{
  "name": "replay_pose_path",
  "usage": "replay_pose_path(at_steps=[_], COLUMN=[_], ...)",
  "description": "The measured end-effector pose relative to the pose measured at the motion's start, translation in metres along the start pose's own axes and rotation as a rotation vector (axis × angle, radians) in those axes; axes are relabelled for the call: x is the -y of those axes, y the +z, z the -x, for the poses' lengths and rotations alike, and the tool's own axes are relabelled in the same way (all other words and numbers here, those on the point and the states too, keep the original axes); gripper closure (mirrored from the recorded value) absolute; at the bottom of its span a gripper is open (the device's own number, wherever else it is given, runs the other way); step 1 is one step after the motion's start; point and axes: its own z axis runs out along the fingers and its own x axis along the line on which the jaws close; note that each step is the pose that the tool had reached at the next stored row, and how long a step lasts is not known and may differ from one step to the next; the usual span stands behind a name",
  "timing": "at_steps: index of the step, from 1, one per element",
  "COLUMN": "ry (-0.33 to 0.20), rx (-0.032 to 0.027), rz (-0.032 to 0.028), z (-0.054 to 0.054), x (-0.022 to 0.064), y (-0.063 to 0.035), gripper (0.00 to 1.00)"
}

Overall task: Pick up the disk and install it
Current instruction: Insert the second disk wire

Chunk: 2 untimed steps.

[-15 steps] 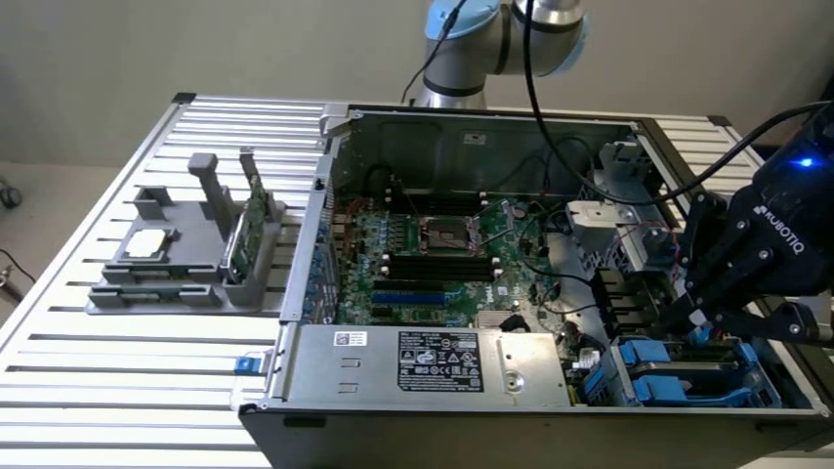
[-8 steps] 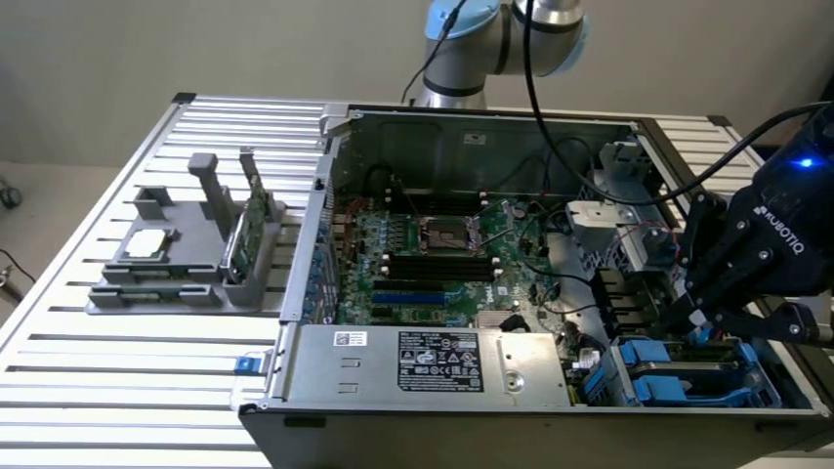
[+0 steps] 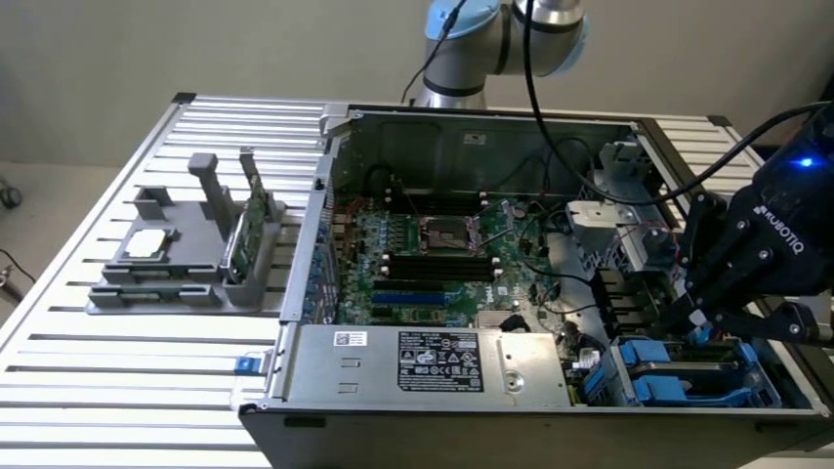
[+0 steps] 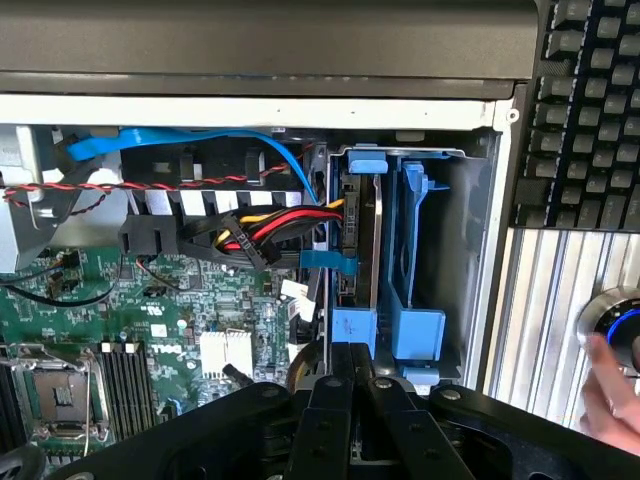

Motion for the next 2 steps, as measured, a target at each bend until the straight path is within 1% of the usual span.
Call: replay_pose_path(at_steps=[2], ry=[0.000], rx=[0.0000], rz=[0.0000], z=[0.0000], x=[0.0000], y=[0.0000], gripper=[0.89])
